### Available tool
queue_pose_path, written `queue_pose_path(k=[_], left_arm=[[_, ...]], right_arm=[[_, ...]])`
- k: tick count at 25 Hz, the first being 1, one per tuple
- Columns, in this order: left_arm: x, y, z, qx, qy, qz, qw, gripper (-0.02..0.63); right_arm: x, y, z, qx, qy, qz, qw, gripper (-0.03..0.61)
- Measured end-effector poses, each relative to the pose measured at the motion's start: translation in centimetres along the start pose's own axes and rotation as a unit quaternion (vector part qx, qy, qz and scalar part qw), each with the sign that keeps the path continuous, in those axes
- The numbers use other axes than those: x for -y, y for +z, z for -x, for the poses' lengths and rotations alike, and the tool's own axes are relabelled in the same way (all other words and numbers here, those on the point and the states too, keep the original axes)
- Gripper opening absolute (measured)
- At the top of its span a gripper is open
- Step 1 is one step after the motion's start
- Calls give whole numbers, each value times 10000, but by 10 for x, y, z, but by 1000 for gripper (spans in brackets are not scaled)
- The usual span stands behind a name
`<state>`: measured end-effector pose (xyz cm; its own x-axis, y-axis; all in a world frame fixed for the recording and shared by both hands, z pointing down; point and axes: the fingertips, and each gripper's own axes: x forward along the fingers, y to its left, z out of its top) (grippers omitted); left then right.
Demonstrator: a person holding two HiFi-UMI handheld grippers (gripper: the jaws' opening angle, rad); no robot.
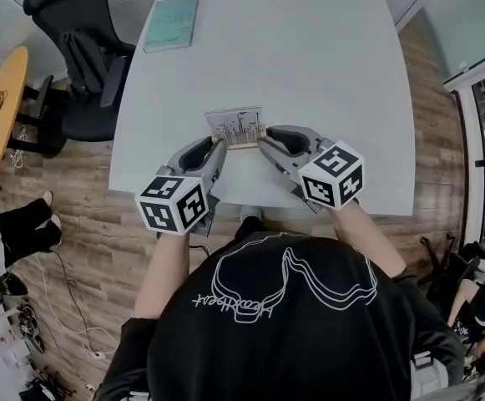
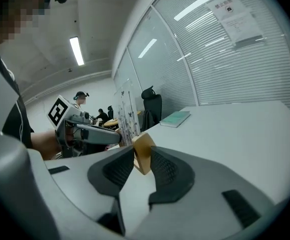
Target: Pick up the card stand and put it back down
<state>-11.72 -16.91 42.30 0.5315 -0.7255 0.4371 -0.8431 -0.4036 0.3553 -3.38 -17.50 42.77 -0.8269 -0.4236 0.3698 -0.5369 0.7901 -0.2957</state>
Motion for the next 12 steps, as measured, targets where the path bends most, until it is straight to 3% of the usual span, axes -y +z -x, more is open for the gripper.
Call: queue_pose_path(k=[12], left_arm=[[75, -6, 46, 206, 92, -146, 9996, 95]], right_arm=[[-42, -1, 76, 188, 25, 222, 9996, 104]])
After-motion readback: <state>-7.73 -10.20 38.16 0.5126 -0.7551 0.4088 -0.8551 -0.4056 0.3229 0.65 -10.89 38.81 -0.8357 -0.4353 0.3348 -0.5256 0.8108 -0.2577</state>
